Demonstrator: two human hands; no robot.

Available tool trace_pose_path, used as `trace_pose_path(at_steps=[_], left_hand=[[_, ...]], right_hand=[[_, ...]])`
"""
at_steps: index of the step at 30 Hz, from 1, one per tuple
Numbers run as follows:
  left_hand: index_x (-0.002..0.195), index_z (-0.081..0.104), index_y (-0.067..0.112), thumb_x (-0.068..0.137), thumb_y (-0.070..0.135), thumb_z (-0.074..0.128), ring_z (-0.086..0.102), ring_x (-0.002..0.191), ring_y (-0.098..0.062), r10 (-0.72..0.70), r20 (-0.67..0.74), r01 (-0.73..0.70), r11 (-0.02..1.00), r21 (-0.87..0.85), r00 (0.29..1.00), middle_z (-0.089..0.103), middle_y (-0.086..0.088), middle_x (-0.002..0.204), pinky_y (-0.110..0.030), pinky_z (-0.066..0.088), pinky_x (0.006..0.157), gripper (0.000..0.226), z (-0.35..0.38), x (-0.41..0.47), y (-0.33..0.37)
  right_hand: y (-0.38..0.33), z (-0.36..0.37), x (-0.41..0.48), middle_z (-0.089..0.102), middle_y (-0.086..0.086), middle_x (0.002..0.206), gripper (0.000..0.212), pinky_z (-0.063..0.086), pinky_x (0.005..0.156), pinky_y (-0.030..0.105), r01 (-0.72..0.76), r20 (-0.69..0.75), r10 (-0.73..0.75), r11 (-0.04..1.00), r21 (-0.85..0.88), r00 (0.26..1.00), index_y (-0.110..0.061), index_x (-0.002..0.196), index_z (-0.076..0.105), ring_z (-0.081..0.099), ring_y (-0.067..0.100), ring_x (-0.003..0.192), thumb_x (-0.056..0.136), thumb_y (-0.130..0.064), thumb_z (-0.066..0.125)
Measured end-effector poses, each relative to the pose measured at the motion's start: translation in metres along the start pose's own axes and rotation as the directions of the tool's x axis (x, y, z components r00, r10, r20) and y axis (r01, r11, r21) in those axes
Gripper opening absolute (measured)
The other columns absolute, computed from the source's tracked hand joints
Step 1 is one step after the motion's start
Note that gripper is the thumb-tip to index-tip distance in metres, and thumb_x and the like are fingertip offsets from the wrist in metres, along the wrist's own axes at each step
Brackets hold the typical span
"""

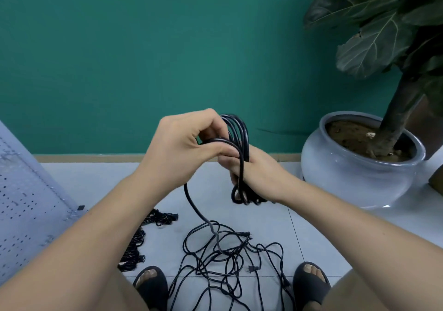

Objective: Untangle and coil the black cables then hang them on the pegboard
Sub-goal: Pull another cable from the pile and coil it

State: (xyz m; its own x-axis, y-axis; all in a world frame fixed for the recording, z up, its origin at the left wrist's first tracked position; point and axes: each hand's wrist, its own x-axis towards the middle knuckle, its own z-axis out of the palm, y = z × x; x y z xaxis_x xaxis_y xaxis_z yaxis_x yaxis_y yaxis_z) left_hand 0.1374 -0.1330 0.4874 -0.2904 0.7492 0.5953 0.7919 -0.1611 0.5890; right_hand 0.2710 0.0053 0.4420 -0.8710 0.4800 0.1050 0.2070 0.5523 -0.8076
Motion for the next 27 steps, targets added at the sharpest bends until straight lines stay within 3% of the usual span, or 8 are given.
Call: trace_pose_path(at_steps=[3,6,13,15,17,20,23,27], left_hand=[[0.085,0.079,0.016,0.083,0.015,0.09,0.067,0.077,-0.018,0.029,-0.021,-0.03,0.999,-0.028,0.999,0.072,0.005,0.08,-0.033,0.052,0.068,0.012,-0.004,0.003,-0.009],[0.089,0.081,0.017,0.086,0.015,0.089,0.069,0.083,-0.017,0.076,-0.043,-0.075,0.997,0.014,0.996,0.073,0.007,0.087,-0.032,0.053,0.07,0.008,-0.004,0.004,-0.014],[0.104,0.081,0.014,0.102,0.012,0.071,0.061,0.109,-0.022,0.242,-0.104,-0.217,0.955,0.203,0.965,0.068,0.003,0.114,-0.039,0.055,0.089,0.01,0.007,0.008,-0.028],[0.105,0.078,0.018,0.101,0.013,0.073,0.063,0.116,-0.02,0.113,-0.109,-0.104,0.991,0.087,0.987,0.068,0.004,0.12,-0.042,0.053,0.096,0.008,0.013,0.007,-0.028],[0.116,0.069,0.022,0.102,0.015,0.071,0.066,0.12,-0.015,-0.109,-0.037,0.098,0.972,-0.214,0.993,0.071,0.005,0.123,-0.049,0.054,0.103,0.016,0.021,0.004,-0.023],[0.132,0.055,0.036,0.105,0.031,0.068,0.072,0.096,-0.018,-0.323,0.114,0.341,0.845,-0.411,0.939,0.076,0.005,0.101,-0.047,0.057,0.093,0.03,0.028,0.001,-0.017],[0.132,0.058,0.03,0.106,0.03,0.067,0.069,0.09,-0.02,-0.351,0.161,0.382,0.765,-0.519,0.922,0.074,0.001,0.098,-0.04,0.054,0.091,0.027,0.033,0.0,-0.013],[0.127,0.06,0.023,0.103,0.027,0.072,0.064,0.09,-0.019,-0.421,0.094,0.386,0.691,-0.611,0.902,0.071,0.001,0.099,-0.04,0.052,0.09,0.027,0.038,0.003,-0.008]], right_hand=[[-0.007,0.0,-0.007,0.067,-0.014,0.067,0.035,0.046,0.066,0.027,-0.033,0.074,0.03,0.999,0.043,0.997,-0.042,0.07,0.063,0.059,-0.001,0.059,0.105,-0.037,0.064],[-0.013,-0.001,-0.013,0.066,-0.003,0.065,0.036,0.051,0.065,0.03,-0.051,0.145,0.04,0.996,0.071,0.989,-0.02,0.075,0.056,0.061,0.013,0.058,0.106,-0.036,0.064],[-0.015,-0.004,-0.014,0.061,-0.002,0.062,0.037,0.048,0.062,0.041,-0.064,0.163,0.03,0.976,0.208,0.986,-0.011,0.081,0.053,0.055,0.024,0.052,0.108,-0.034,0.064],[-0.015,-0.004,-0.016,0.061,0.0,0.062,0.033,0.046,0.059,0.041,-0.068,0.168,0.028,0.969,0.239,0.985,-0.011,0.086,0.052,0.054,0.027,0.052,0.108,-0.032,0.064],[-0.016,-0.005,-0.02,0.061,0.0,0.062,0.03,0.047,0.058,0.042,-0.062,0.168,0.021,0.968,0.241,0.985,-0.017,0.083,0.057,0.054,0.027,0.053,0.108,-0.032,0.063],[-0.017,-0.009,-0.023,0.061,0.0,0.063,0.045,0.049,0.058,0.037,-0.024,0.151,-0.006,0.98,0.196,0.988,-0.041,0.066,0.065,0.057,0.025,0.055,0.11,-0.033,0.061],[-0.015,-0.01,-0.024,0.061,-0.002,0.067,0.039,0.049,0.059,0.031,0.002,0.12,-0.02,0.989,0.147,0.993,-0.045,0.071,0.065,0.057,0.016,0.058,0.109,-0.037,0.062],[-0.011,-0.011,-0.024,0.069,0.002,0.072,0.028,0.046,0.052,0.027,-0.01,0.036,0.003,0.978,0.209,0.999,-0.025,0.09,0.06,0.058,0.012,0.052,0.11,-0.045,0.059]])
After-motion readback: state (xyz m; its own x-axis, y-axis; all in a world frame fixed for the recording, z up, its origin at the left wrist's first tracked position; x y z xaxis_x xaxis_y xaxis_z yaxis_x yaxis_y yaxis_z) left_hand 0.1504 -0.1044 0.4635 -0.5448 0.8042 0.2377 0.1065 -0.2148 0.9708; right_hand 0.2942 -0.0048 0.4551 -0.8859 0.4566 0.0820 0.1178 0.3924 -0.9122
